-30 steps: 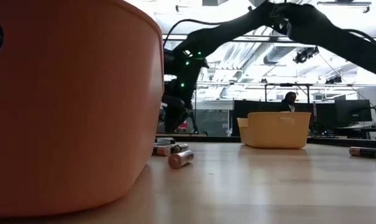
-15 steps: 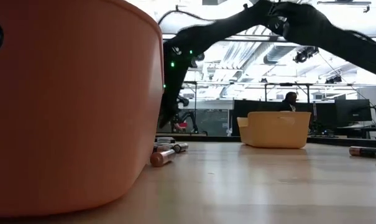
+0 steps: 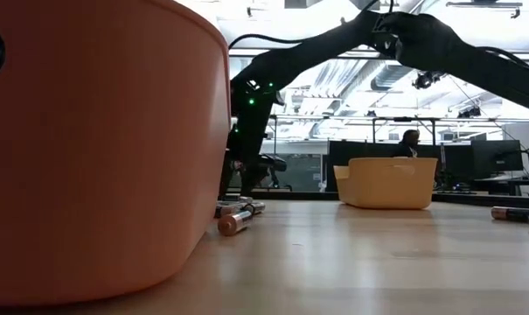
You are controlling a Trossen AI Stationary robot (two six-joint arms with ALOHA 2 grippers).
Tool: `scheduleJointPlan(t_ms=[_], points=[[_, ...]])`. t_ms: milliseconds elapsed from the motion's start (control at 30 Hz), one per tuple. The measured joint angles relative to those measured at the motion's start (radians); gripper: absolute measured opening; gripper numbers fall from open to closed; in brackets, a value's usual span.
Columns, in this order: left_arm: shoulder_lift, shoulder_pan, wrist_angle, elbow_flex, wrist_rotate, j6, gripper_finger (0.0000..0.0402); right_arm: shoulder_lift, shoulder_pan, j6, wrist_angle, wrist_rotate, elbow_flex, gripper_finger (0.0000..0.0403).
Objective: Sort batteries
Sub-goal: Put the silver battery into the yellow bin
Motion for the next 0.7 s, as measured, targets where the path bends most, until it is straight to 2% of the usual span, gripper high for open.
scheduleJointPlan(t_ms=[267, 367, 467, 700], points=[[0.000, 0.000, 0.000, 0.000, 0.000, 0.000, 0.0001, -0.065, 0.008, 0.013, -0.082, 0.119, 0.000, 0.0174], [0.000, 0.000, 0.000, 0.000, 0.000, 0.000, 0.0001, -0.071, 0.011, 0.031, -0.129, 0.077, 0.000, 0.0170], [0.000, 0.000, 0.000, 0.000, 0.000, 0.000, 0.0001, -0.060, 0.022, 0.046, -0.096, 0.046, -0.014, 0.0169], [0.000, 0.000, 0.000, 0.000, 0.000, 0.000, 0.0001, -0.022, 0.043, 0.090, -0.129, 0.057, -0.017, 0.0169]])
